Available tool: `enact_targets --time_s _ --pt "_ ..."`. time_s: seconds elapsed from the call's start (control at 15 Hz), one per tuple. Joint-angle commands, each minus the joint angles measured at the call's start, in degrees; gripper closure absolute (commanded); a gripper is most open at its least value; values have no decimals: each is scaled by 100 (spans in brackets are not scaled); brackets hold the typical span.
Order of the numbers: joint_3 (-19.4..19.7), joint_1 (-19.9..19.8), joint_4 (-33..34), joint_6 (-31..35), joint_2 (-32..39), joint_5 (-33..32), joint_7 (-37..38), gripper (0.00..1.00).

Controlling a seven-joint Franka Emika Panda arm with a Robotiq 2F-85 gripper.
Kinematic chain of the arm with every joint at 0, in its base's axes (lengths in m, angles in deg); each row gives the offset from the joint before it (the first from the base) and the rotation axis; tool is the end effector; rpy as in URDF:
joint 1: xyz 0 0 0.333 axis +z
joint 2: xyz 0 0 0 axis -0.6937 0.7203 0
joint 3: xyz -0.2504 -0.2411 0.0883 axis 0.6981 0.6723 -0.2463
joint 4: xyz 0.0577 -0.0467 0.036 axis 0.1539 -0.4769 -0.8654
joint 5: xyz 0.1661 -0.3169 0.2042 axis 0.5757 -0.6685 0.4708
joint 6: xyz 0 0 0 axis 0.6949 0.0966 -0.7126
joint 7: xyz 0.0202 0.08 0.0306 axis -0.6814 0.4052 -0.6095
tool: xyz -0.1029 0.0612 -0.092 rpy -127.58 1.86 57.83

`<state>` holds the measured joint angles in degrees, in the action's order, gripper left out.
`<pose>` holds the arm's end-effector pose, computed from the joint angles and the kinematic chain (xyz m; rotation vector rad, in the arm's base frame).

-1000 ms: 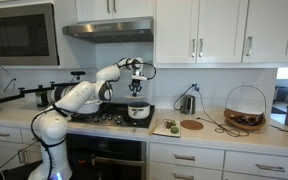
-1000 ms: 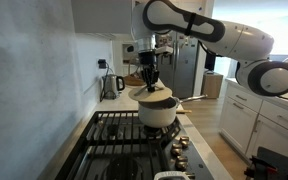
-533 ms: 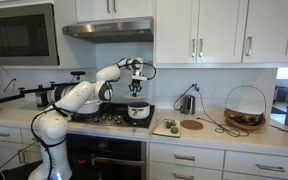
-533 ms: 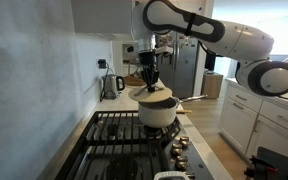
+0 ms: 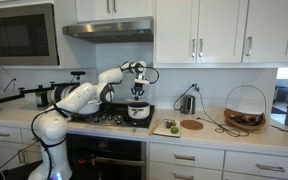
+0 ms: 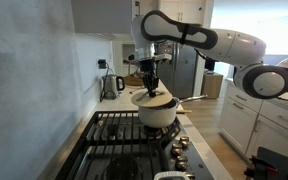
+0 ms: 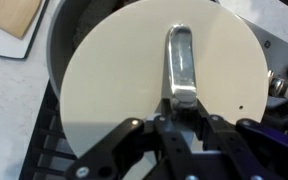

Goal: Pick the lid on the stove and put it on the uncovered pot

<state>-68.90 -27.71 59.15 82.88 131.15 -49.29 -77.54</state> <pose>0.7321 0.2399 0.4757 -2.5022 -1.7032 0.2890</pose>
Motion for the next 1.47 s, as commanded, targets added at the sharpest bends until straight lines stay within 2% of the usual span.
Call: enact_targets --time_s 0.0,0.33,0.93,1.4 --pt "-58 -183 162 36 -48 100 79 94" --pt "-97 -400 21 201 -97 194 26 94" --pt "-299 -562 30 172 -53 471 -33 94" --pt "-236 -608 26 76 -10 390 -20 94"
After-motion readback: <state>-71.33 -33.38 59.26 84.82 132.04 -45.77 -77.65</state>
